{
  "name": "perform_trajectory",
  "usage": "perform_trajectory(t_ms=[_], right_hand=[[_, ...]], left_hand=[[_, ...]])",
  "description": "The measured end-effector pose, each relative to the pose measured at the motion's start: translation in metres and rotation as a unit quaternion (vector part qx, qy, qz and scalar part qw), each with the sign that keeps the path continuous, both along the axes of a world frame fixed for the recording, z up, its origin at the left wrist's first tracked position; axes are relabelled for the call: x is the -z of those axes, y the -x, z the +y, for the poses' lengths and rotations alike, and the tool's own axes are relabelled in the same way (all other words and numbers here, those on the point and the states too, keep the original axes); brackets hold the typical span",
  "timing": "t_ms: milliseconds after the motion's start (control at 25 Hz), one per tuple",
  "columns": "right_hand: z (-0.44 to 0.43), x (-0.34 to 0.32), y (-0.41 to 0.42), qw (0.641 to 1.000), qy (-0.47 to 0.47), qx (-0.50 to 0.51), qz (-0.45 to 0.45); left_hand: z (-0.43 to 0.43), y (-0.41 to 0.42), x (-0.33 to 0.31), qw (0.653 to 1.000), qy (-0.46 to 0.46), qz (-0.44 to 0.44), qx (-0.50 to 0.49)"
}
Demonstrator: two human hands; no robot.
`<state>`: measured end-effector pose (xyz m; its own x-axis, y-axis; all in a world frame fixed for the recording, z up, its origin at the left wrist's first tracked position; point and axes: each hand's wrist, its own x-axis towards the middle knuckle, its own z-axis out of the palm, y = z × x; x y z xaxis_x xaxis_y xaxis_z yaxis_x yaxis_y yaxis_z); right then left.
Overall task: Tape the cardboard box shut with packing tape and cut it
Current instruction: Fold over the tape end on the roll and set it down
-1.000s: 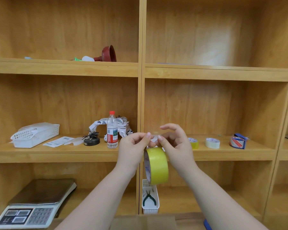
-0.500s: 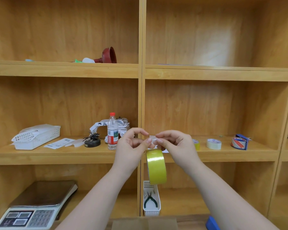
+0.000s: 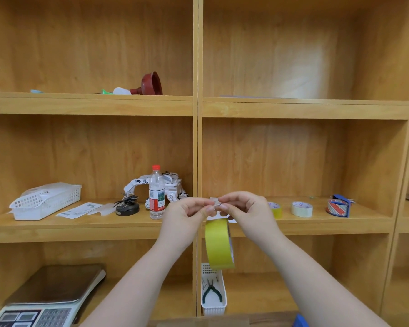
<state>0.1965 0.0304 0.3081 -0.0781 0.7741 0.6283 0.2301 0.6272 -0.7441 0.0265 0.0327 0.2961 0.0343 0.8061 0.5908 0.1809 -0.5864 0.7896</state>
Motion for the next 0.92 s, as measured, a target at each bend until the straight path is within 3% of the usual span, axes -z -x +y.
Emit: perform_trajectory(t_ms=[400,560,720,920], right_hand=[[0.012,0.008,0.0,0.992,-0.004,0.097,-0.081],[0.016,0.002,-0.012,0.991,-0.002,0.129,-0.034],[0.014,0.003,-0.015,0.997,0.002,0.074,-0.004],[0.018,0.02,0.02,0.998,0.01,0.024,-0.061]], left_hand=[[0.007,-0.012,0.004,0.988,-0.037,0.098,-0.116],[0.012,-0.007,0.008,0.984,-0.027,0.099,-0.149],[0.014,0.002,0.01,0.983,-0.022,0.106,-0.147],[0.017,0.006,0.013,0.981,-0.028,0.118,-0.153]])
